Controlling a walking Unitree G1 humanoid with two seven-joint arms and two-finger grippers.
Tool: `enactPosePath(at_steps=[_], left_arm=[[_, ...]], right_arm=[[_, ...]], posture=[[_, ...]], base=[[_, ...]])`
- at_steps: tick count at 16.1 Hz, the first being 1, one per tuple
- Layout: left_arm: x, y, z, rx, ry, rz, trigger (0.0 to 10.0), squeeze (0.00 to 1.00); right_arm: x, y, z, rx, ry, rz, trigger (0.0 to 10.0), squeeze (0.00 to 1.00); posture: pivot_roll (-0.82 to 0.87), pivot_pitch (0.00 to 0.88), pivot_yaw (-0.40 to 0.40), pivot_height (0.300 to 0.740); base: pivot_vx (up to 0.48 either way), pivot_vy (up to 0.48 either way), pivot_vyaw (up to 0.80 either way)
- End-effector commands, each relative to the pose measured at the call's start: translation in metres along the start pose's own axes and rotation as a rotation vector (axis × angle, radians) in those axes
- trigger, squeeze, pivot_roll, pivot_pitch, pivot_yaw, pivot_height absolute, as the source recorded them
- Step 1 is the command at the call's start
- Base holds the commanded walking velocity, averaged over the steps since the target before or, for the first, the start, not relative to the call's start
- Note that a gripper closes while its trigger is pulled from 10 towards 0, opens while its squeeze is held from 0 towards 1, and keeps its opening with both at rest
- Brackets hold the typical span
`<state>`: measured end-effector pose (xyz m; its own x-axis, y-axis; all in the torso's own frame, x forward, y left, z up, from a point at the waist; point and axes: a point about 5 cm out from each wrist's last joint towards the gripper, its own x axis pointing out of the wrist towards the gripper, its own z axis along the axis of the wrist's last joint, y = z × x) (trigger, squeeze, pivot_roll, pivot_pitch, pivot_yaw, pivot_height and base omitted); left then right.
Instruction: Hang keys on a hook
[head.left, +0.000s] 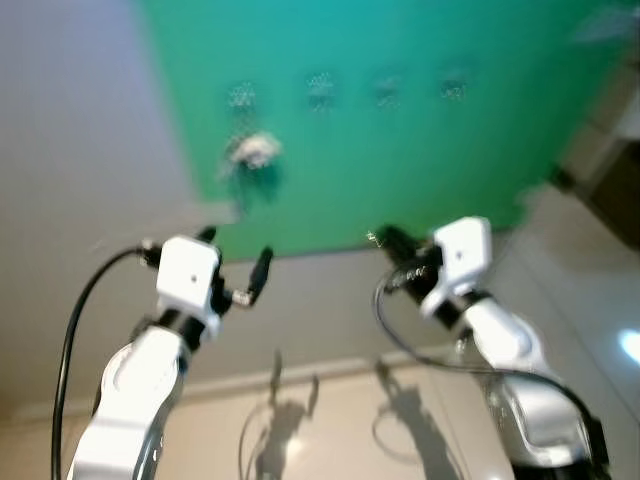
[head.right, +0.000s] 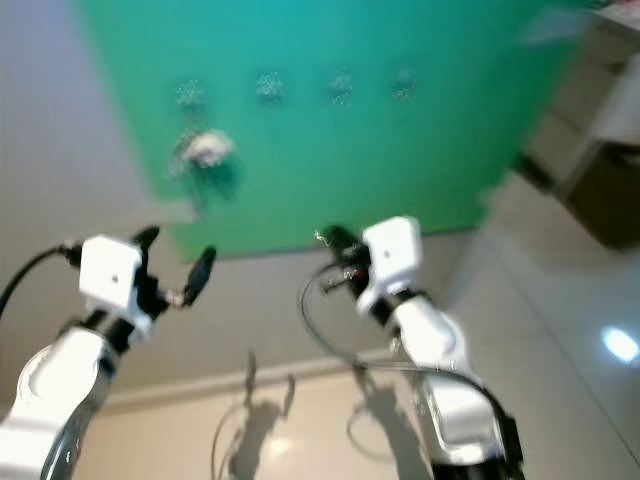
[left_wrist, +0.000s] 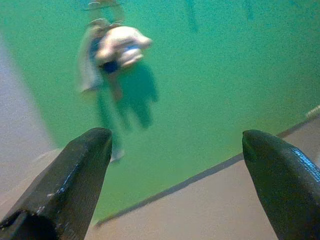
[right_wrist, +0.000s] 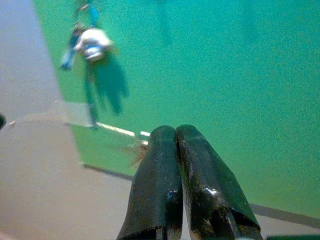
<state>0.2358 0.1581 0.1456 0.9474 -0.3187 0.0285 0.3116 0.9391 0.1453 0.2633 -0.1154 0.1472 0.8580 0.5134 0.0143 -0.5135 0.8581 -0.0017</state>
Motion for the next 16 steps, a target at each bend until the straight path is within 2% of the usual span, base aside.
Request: enactPosePath(at_steps=[1, 5, 9, 13, 16], left_arm=[[0.001, -0.006, 0.005, -0.002, -0.023, -0.023, 10.0, 0.00], [-0.002, -0.006, 0.005, -0.003, -0.023, -0.018, 10.0, 0.00], [-0.005, -0.004, 0.005, 0.001, -0.024, -0.009, 10.0, 0.00], [-0.005, -0.003, 0.006, 0.011, -0.027, -0.010, 10.0, 0.00], [-0.004, -0.008, 0.010, 0.020, -0.035, -0.059, 10.0, 0.00]], right_arm=[[-0.006, -0.009, 0.003, -0.006, 0.001, -0.022, 10.0, 0.00], [-0.008, -0.009, 0.016, 0.012, -0.028, 0.075, 10.0, 0.00], [-0.006, -0.002, 0.031, 0.001, -0.071, 0.199, 10.0, 0.00], [-0.002, -0.005, 0.040, 0.009, -0.103, 0.202, 10.0, 0.00], [-0.001, -0.006, 0.045, 0.027, -0.127, 0.219, 10.0, 0.00]], posture=[[0.04, 0.000, 0.026, 0.740], [0.05, 0.000, 0.013, 0.740], [0.06, 0.000, 0.000, 0.740], [0.06, 0.000, -0.002, 0.740], [0.06, 0.000, -0.003, 0.740]], base=[[0.304, 0.000, 0.00], [0.304, 0.000, 0.00], [0.303, 0.000, 0.00], [0.304, 0.000, 0.00], [0.000, 0.000, 0.00]])
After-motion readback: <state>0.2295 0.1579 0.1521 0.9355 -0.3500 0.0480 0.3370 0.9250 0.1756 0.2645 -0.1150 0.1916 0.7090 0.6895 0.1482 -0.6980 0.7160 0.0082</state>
